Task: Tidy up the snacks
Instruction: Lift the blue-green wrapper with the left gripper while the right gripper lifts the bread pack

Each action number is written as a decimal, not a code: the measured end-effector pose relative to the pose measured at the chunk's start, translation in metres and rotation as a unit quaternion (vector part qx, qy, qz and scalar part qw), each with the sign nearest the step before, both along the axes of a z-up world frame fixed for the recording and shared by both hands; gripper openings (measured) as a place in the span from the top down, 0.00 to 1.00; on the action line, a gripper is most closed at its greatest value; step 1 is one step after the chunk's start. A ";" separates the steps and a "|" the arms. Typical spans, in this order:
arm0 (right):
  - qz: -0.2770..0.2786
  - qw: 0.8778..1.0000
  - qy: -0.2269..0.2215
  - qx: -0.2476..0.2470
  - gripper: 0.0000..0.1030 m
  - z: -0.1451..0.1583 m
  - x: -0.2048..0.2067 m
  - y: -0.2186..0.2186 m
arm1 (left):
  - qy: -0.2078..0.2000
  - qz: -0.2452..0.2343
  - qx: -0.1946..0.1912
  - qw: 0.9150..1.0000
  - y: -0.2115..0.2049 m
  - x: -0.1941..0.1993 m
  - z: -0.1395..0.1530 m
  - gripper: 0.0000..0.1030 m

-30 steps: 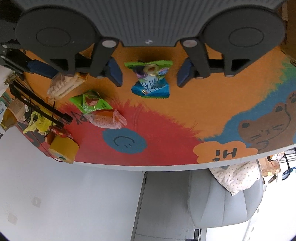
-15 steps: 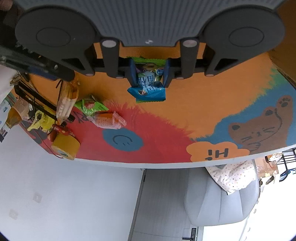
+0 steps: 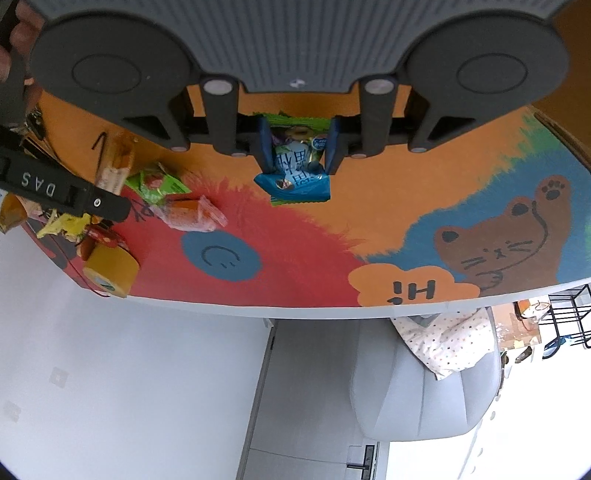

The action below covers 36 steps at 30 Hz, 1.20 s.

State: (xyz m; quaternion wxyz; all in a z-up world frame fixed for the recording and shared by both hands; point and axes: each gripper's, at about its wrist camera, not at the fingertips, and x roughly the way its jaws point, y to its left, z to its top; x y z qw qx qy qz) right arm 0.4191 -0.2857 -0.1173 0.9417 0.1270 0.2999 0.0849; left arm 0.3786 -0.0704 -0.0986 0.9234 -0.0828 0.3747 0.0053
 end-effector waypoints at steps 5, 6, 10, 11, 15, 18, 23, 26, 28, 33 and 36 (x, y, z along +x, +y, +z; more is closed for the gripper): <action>-0.009 0.999 0.027 -0.033 0.24 -0.015 0.010 0.008 | 0.006 0.004 -0.002 1.000 0.004 0.003 -0.005 0.73; -0.002 0.999 0.031 -0.023 0.25 -0.017 0.009 0.008 | 0.007 0.004 -0.002 1.000 0.004 0.003 -0.006 0.73; 0.039 0.998 0.040 -0.017 0.48 -0.019 0.003 0.014 | 0.009 0.008 -0.003 1.000 0.007 0.003 -0.007 0.73; 0.043 0.998 0.037 -0.023 0.55 -0.018 0.001 0.016 | 0.009 0.009 -0.004 1.000 0.007 0.003 -0.007 0.73; 0.061 0.997 0.033 -0.020 0.77 -0.011 -0.006 0.019 | 0.007 0.008 -0.005 1.000 0.007 -0.001 -0.004 0.73; 0.069 0.997 0.030 -0.019 0.78 -0.009 -0.014 0.018 | 0.003 0.007 -0.006 1.000 0.007 -0.007 0.001 0.73; 0.070 0.997 0.030 -0.003 0.78 -0.005 -0.029 0.011 | 0.001 0.005 -0.006 1.000 0.007 -0.016 0.007 0.73; 0.074 0.997 0.024 0.004 0.78 -0.001 -0.040 0.007 | -0.001 0.004 -0.008 1.000 0.007 -0.024 0.011 0.73; 0.077 0.997 0.022 0.012 0.78 0.001 -0.046 0.004 | -0.005 0.003 -0.009 1.000 0.007 -0.028 0.014 0.73; 0.085 0.996 0.013 0.024 0.78 0.010 -0.062 0.004 | -0.021 0.001 -0.010 1.000 0.008 -0.044 0.027 0.73; 0.090 0.996 0.007 0.025 0.78 0.015 -0.069 0.006 | -0.030 0.000 -0.011 0.999 0.010 -0.052 0.035 0.73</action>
